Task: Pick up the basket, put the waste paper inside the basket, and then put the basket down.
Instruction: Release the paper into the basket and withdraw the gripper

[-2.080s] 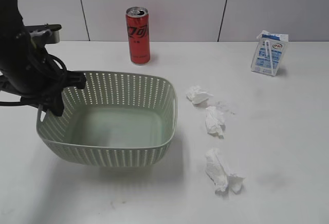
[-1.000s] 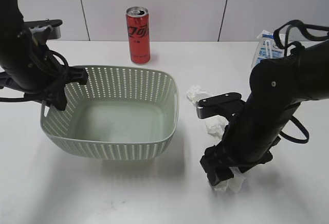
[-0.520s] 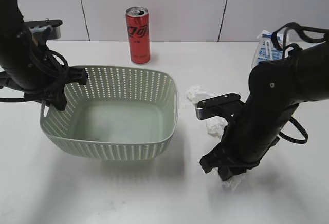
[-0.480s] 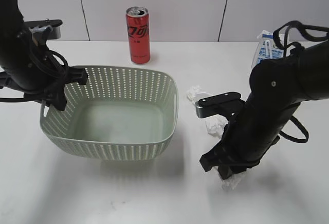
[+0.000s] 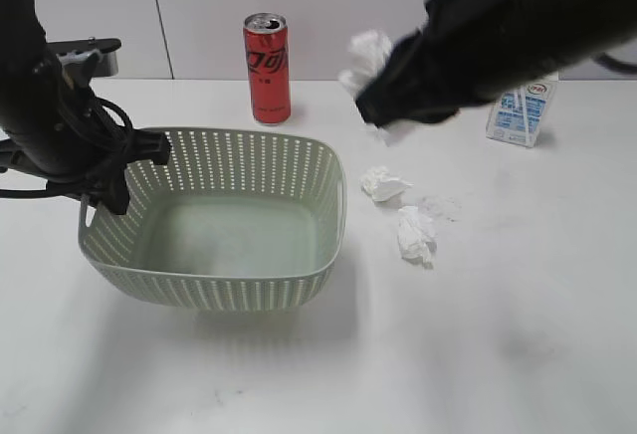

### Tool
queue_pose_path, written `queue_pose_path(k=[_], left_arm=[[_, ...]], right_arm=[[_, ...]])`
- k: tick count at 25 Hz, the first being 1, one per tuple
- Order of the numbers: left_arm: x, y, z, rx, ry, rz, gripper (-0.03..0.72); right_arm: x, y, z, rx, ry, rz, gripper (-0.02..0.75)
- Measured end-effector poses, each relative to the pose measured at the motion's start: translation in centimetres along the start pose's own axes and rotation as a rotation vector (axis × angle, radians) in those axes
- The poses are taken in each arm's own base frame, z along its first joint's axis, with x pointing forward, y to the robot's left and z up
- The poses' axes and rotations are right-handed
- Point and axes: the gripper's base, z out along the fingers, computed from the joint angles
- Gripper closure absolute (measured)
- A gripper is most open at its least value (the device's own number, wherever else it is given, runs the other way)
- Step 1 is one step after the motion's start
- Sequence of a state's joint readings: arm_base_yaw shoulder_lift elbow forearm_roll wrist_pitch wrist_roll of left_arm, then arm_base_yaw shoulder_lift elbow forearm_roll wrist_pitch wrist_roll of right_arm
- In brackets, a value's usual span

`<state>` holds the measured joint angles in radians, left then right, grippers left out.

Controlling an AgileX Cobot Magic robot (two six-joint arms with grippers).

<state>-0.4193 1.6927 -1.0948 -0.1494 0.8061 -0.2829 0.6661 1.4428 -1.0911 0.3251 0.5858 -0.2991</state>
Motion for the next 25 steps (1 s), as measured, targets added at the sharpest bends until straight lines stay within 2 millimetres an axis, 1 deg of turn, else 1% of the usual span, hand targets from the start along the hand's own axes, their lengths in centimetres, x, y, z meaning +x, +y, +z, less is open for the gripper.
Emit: queue_pose_path(k=[1,2,3,4,5,6,8,9,10,11,12,13,16,18,20,22,24,25], left_arm=[[0.0,0.0,0.0,0.0,0.0,0.0,0.688],[0.0,0.0,0.0,0.0,0.0,0.0,0.688],[0.0,0.0,0.0,0.0,0.0,0.0,0.688],[0.0,0.0,0.0,0.0,0.0,0.0,0.688],[0.0,0.0,0.0,0.001,0.0,-0.001,0.688],[0.0,0.0,0.0,0.001,0.0,0.0,0.688],[0.0,0.0,0.0,0.001,0.0,0.0,0.688],[0.0,0.0,0.0,0.001,0.0,0.0,0.688],[0.0,0.0,0.0,0.001,0.001,0.0,0.688],[0.0,0.0,0.0,0.0,0.002,0.0,0.688],[0.0,0.0,0.0,0.0,0.002,0.0,0.688],[0.0,0.0,0.0,0.0,0.002,0.0,0.687],[0.0,0.0,0.0,0.001,0.001,0.0,0.686],[0.0,0.0,0.0,0.001,0.001,0.0,0.686],[0.0,0.0,0.0,0.001,0.001,0.0,0.684],[0.0,0.0,0.0,0.0,0.002,0.0,0.683],[0.0,0.1,0.0,-0.002,0.007,-0.003,0.683],[0.0,0.2,0.0,-0.002,0.01,-0.008,0.683]], right_arm=[[-1.4,0.8,-0.4,-0.01,-0.046,-0.04,0.699],[-2.3,1.4,-0.2,-0.023,-0.066,-0.061,0.699],[-3.2,2.0,0.4,-0.035,-0.076,-0.076,0.699],[-3.9,2.2,1.4,-0.045,-0.074,-0.08,0.699],[-4.4,2.5,2.4,-0.058,-0.067,-0.075,0.699],[-4.4,2.6,4.1,-0.068,-0.04,-0.064,0.699],[-4.4,2.7,7.2,-0.088,0.014,-0.042,0.699],[-4.0,2.6,8.9,-0.096,0.061,-0.033,0.69],[-3.6,2.6,10.3,-0.104,0.101,-0.029,0.671],[-3.2,2.6,11.4,-0.112,0.141,-0.027,0.624],[-3.0,2.5,12.1,-0.119,0.172,-0.031,0.552],[-2.7,2.5,12.7,-0.124,0.194,-0.039,0.463],[-2.6,2.6,12.8,-0.138,0.224,-0.063,0.211],[-3.0,2.7,12.5,-0.147,0.234,-0.06,0.131],[-3.5,2.5,12.0,-0.135,0.26,-0.033,0.112],[-4.1,1.7,10.9,-0.087,0.282,-0.001,0.115],[-4.7,0.0,9.2,-0.034,0.269,0.055,0.124],[-4.9,-1.3,8.2,-0.007,0.26,0.083,0.125]])
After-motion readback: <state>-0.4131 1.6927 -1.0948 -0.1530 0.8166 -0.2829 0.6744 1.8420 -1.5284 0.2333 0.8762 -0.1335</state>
